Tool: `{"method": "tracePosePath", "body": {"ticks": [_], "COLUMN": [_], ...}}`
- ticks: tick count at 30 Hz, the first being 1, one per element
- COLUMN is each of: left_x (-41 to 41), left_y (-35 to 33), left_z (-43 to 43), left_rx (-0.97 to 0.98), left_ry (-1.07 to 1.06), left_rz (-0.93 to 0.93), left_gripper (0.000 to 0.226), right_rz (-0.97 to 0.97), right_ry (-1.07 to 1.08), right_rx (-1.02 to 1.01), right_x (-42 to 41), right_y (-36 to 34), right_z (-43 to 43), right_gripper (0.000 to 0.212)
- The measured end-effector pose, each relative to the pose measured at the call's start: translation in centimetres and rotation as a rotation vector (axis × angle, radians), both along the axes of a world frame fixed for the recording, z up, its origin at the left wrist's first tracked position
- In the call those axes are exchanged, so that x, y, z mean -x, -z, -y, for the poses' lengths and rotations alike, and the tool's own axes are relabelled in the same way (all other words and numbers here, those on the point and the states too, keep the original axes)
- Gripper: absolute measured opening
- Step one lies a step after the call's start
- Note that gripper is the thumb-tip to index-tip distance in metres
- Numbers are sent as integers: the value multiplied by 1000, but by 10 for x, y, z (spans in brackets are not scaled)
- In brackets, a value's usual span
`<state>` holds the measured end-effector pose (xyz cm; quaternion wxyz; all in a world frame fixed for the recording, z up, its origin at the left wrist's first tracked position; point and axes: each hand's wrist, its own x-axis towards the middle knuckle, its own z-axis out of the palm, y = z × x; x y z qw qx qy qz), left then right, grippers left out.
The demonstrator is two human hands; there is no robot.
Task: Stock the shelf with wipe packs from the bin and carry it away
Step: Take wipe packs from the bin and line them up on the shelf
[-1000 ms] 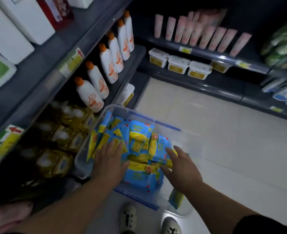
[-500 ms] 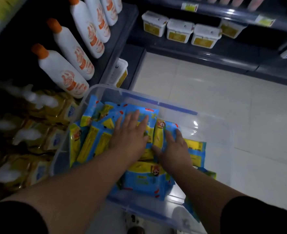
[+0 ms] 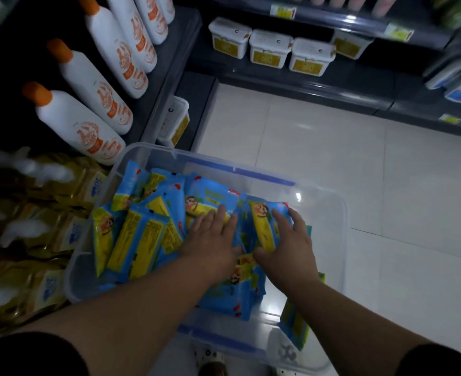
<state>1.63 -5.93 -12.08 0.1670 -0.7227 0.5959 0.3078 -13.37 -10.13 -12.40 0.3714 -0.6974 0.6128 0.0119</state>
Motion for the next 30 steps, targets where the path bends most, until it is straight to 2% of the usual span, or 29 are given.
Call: {"method": "tracePosePath", "body": {"ticks": [4,6,9,13,19,26,30], "left_x": [9,5,-17,-35,-27,-16,-16], "left_y": [-6,-12,-12,-2,11,11,5], "left_z": [-4,3,25,42,52,37,35], "left_rx": [-17,67,189,26,-76,115,137], "left_ry": [79,54,-52,-247,-184,-221,-315], "left_rz": [-54,-86,-22,-5,58,-72,-114], "left_gripper": [66,62,61,76,88,76,71], "right_rz": [48,49,46,30,10,12,11], "right_ry": [34,26,-5,-22,-52,-92,-113], "right_rx": [22,9,-23,-83,-127,-156,-125], "right_x": [-1,1,6,6,2,4,8], "right_y": [-3,0,5,14,26,14,3], "right_z": [5,7,4,3,5,3,2], "right_gripper": [84,84,87,103,111,106,102]}}
